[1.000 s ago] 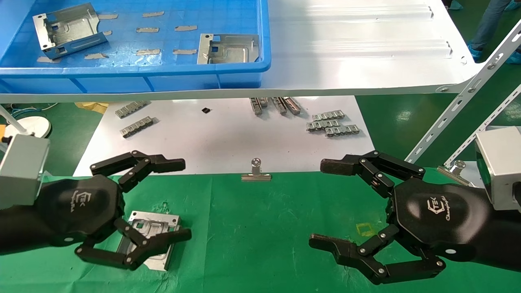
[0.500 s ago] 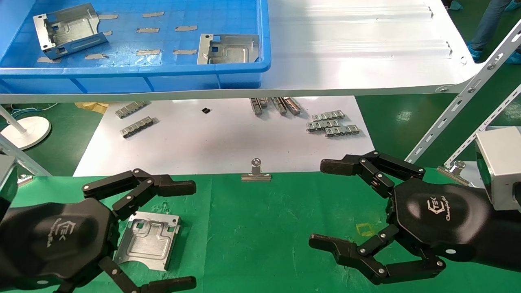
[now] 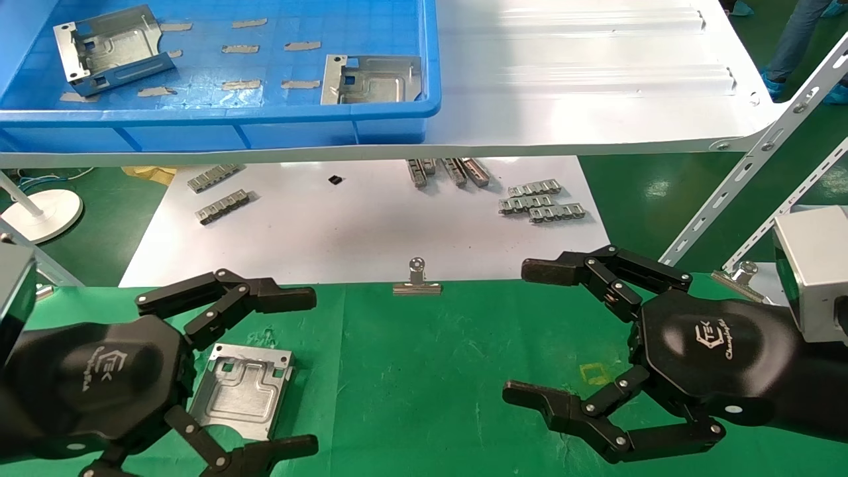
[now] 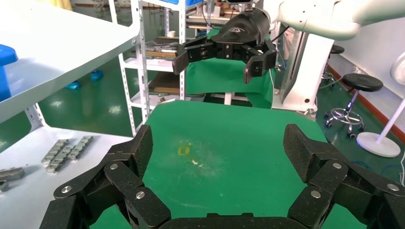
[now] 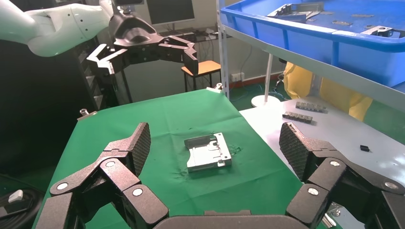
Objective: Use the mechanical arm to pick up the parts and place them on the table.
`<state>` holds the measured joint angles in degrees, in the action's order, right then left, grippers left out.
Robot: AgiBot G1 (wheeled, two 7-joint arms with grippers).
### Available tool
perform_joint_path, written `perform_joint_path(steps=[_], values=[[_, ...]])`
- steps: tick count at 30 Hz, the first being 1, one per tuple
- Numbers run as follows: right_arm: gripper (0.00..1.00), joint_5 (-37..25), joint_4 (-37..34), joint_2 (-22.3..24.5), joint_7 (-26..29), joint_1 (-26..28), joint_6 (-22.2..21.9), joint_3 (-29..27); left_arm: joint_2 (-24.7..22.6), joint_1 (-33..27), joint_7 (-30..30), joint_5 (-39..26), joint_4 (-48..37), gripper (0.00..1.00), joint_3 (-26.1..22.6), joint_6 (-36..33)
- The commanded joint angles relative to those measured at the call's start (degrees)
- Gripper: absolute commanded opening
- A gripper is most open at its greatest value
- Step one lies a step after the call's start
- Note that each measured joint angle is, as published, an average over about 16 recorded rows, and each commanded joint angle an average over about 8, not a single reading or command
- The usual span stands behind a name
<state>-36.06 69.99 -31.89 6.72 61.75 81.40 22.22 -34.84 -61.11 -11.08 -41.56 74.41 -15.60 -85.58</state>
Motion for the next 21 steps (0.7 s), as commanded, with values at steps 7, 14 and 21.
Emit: perform_joint_path(steps=[7,14,21], values=[[1.0,0.0,0.0,0.0,0.0,0.0,0.0,0.0,-0.1,-0.3,0.2,-0.2,-0.5,1.0,-0.2,0.0],[1.0,0.0,0.0,0.0,0.0,0.0,0.0,0.0,-0.1,-0.4,0.3,-0.2,-0.7,1.0,-0.3,-0.1],[1.0,0.0,0.0,0.0,0.0,0.0,0.0,0.0,-0.2,-0.4,0.3,-0.3,-0.8,1.0,-0.4,-0.1]])
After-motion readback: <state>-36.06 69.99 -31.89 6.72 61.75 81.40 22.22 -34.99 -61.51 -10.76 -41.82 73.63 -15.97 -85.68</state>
